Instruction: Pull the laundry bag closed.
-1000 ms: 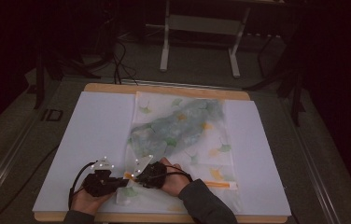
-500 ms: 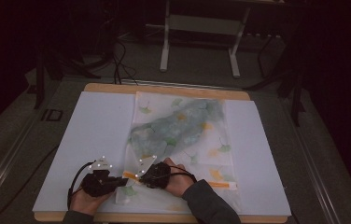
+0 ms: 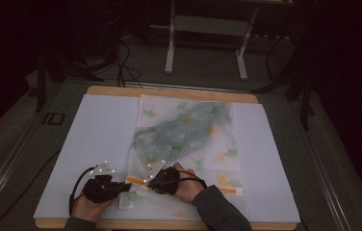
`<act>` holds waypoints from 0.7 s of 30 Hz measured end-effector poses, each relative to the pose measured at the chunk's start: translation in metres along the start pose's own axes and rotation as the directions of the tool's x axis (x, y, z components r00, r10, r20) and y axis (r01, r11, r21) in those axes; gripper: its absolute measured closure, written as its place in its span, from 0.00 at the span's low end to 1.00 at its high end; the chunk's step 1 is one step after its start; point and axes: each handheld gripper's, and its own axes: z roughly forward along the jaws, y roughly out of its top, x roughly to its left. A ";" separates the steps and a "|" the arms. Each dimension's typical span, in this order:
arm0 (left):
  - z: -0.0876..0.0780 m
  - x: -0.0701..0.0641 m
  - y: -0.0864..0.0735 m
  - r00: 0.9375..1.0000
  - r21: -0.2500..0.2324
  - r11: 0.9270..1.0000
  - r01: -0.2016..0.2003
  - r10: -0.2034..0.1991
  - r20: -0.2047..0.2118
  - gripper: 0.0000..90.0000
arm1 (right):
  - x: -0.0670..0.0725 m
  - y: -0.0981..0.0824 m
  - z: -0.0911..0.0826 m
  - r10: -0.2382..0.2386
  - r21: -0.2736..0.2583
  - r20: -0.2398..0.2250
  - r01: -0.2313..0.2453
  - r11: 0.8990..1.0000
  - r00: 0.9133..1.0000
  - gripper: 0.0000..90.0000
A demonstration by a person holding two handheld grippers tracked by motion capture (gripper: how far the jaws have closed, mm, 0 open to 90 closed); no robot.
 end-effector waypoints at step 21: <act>-0.002 0.001 -0.001 1.000 -0.003 1.000 0.004 -0.004 0.000 0.98 | -0.001 -0.012 -0.009 0.005 0.034 0.019 -0.006 0.999 1.000 0.94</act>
